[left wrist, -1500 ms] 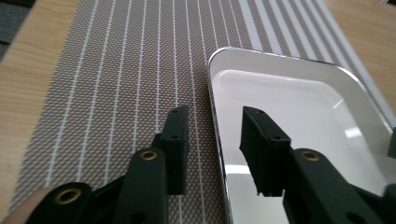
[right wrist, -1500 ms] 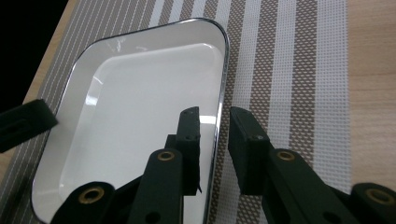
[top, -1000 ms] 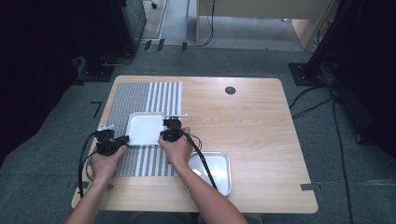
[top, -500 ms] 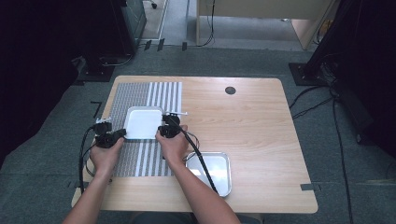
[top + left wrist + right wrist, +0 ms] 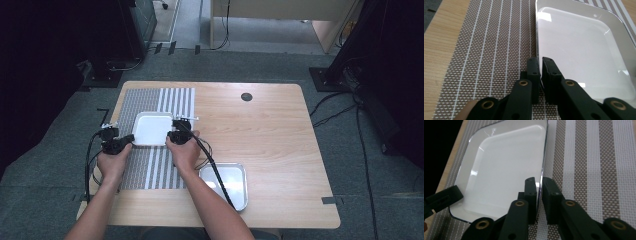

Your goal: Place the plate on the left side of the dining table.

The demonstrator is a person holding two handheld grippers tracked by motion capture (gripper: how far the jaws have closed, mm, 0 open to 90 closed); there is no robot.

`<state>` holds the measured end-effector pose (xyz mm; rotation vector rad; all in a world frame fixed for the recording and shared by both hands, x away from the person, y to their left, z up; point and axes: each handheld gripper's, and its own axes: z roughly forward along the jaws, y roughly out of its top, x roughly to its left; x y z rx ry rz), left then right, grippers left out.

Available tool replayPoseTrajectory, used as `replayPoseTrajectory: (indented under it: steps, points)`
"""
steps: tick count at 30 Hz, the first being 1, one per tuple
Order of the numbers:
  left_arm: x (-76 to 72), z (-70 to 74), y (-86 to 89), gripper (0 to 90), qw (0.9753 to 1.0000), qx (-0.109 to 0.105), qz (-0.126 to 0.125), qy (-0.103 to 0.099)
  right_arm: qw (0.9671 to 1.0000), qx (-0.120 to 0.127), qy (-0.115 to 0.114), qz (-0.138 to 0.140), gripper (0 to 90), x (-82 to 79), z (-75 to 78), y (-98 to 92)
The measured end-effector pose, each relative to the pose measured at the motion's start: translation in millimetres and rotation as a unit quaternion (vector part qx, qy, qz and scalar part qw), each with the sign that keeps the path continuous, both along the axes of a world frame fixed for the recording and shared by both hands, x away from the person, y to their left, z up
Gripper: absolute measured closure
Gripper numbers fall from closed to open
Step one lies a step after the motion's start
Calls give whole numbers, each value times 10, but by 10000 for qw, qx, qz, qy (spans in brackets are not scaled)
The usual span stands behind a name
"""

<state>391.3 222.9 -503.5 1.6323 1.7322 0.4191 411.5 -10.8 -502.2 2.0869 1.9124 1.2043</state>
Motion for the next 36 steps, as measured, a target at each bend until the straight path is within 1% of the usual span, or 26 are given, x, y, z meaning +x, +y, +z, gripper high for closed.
replayPoseTrajectory:
  steps: [1,4,5,6,7,8,9,10,11,13,14,15,17,18,19,20,21,23,25,27,30,31,32,34,35,36]
  points:
    - [-9,12,9,793,10000,1,16,-57,10000,53,-42,10,721,4,12,-11]
    - [-25,41,23,734,9999,-21,2,-112,9998,30,-139,113,661,4,37,-49]
    - [-56,90,24,698,9997,-59,-31,-247,9997,33,-188,150,629,-2,61,-68]
    - [-56,90,24,682,9997,-59,-31,-247,9997,33,-188,150,629,-2,61,-68]
    - [-97,150,11,634,9990,-98,-115,-430,9992,3,-344,193,581,-16,104,-112]
    - [-97,150,11,561,9990,-98,-115,-430,9992,3,-344,193,581,-16,104,-112]
    - [-122,189,-11,451,9990,-33,-140,-419,9984,-32,-527,212,506,-36,148,-160]
    - [-136,205,-15,386,9991,-100,-186,-357,9979,-90,-610,218,489,-47,167,-177]
    - [-148,213,-19,289,9992,-76,-206,-331,9964,-241,-776,232,479,-74,199,-209]
    - [-191,235,-30,195,9989,44,-273,-381,9939,-357,-1008,270,465,-117,254,-275]
    - [-191,235,-30,171,9989,44,-273,-381,9939,-357,-1008,270,465,-117,254,-275]
    - [-247,266,-26,149,9982,45,-323,-497,9934,-262,-1084,278,464,-154,300,-368]
    - [-307,294,-17,134,9972,-3,-392,-630,9938,-268,-1058,198,450,-182,338,-462]
    - [-307,294,-17,133,9972,-3,-392,-630,9936,-264,-1079,183,431,-195,359,-521]
    - [-361,302,-17,133,9965,15,-467,-697,9924,-307,-1180,176,416,-212,378,-593]
    - [-392,305,-21,133,9964,79,-484,-693,9918,-344,-1217,182,399,-223,389,-633]
    - [-392,305,-21,134,9964,79,-484,-693,9900,-466,-1314,219,385,-239,402,-700]
    - [-466,315,-32,134,9956,130,-537,-760,9865,-637,-1469,352,403,-262,419,-806]
    - [-523,328,-37,134,9949,124,-590,-808,9859,-789,-1413,424,382,-278,435,-895]
    - [-548,335,-38,133,9946,136,-597,-843,9850,-838,-1448,417,345,-313,456,-998]
    - [-650,387,-26,133,9939,-2,-574,-944,9825,-947,-1542,439,276,-370,478,-1136]
    - [-650,387,-26,133,9939,-2,-574,-944,9825,-947,-1542,439,276,-370,478,-1136]
    - [-689,405,-33,133,9933,12,-608,-983,9822,-908,-1575,480,269,-412,489,-1228]
    - [-733,413,-54,132,9930,45,-628,-999,9807,-1042,-1568,525,266,-447,490,-1283]
    - [-733,413,-54,123,9930,45,-628,-999,9807,-1042,-1568,525,266,-447,490,-1283]
    - [-763,415,-65,117,9927,54,-689,-991,9808,-1053,-1548,544,263,-497,493,-1361]
